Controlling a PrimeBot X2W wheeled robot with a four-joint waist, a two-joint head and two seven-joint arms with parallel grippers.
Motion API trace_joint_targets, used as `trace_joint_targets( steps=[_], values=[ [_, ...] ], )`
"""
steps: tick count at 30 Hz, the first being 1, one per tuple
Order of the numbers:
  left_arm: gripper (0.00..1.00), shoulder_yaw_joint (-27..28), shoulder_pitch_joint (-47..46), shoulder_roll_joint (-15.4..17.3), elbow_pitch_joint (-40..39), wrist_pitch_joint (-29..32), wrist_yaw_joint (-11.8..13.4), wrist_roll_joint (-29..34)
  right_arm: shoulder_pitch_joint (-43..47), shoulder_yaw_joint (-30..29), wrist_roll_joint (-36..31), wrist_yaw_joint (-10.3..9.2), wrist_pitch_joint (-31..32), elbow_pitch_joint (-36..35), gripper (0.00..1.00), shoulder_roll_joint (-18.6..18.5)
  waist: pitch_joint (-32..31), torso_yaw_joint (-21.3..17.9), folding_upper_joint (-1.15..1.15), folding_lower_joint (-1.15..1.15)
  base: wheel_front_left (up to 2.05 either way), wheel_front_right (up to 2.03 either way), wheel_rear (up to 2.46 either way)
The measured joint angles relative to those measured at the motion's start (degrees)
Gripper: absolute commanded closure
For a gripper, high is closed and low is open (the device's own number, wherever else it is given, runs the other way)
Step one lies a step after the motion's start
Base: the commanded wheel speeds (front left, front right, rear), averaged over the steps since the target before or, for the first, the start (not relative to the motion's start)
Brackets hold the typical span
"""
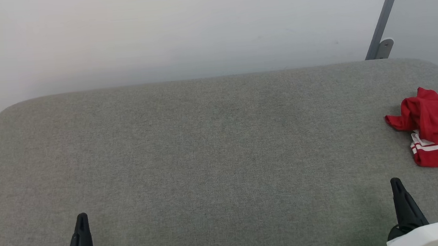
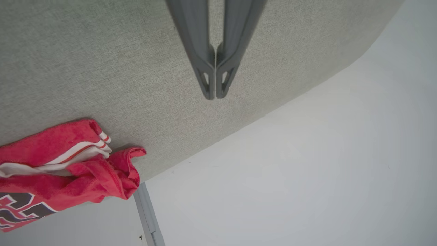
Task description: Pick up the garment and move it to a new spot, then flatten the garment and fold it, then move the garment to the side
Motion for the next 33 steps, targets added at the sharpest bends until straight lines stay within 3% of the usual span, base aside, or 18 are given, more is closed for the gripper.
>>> trace_joint_targets(
  steps=[33],
  values=[
    [1.0, -0.6, -6.41, 0.16, 4.76, 6.39, 0.0, -26.58, -4.38, -2.01, 22.67, 0.0, 6.86, 0.32, 1.0, 2.58, 0.55, -0.31, 0.0, 0.0, 0.0, 0.0, 0.0]
  ],
)
